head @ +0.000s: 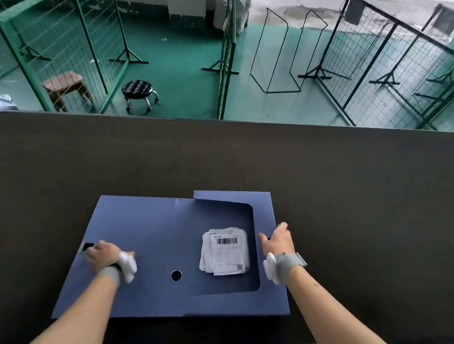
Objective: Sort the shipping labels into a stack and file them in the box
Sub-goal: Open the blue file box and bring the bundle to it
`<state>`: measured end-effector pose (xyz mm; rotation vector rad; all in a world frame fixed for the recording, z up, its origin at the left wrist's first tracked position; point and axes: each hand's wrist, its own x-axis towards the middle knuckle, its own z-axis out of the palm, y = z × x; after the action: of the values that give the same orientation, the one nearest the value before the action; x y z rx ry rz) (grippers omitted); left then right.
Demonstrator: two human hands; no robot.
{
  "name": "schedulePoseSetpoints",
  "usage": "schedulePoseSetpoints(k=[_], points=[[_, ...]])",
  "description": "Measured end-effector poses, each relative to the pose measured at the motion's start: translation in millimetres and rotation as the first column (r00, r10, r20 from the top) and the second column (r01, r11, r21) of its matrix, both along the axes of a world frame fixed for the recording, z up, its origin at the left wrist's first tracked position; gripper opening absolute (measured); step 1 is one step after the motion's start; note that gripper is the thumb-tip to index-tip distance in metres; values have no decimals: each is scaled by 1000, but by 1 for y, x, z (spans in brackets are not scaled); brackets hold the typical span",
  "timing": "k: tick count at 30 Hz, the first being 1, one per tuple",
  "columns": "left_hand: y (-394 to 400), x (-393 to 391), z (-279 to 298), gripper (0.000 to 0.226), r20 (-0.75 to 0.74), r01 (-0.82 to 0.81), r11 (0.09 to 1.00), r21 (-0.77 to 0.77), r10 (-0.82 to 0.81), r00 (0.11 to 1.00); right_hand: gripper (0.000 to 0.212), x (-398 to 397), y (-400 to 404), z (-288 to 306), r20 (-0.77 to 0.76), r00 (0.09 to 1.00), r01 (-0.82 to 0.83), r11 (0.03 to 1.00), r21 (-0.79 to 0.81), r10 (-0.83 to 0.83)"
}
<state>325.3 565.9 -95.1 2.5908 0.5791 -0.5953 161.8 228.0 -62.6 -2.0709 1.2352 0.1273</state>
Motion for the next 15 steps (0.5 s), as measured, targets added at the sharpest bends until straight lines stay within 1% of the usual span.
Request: schedulePoseSetpoints(k=[1,3,4,6,9,15], points=[[12,-1,-2,101,-29,-32,998,51,34,999,52,-1,0,-1,2,1000,-5,1000,-2,5],[29,0,0,112,-43,-78,988,133,84,996,49,-3,-2,-2,16,1000,-3,1000,29,2],[36,2,-1,115,-41,-106,983,152,113,993,48,-5,-3,-3,30,1000,2,999,54,-4],[43,6,1,118,-33,-173,974,144,179,983,47,-7,-5,-3,56,998,17,994,107,-23],[45,7,8,116,-39,-209,968,136,216,976,44,-10,-7,-5,58,997,48,984,171,-58],[49,17,15,100,-71,-240,963,127,250,966,49,-5,-5,-4,39,997,58,983,177,-65]])
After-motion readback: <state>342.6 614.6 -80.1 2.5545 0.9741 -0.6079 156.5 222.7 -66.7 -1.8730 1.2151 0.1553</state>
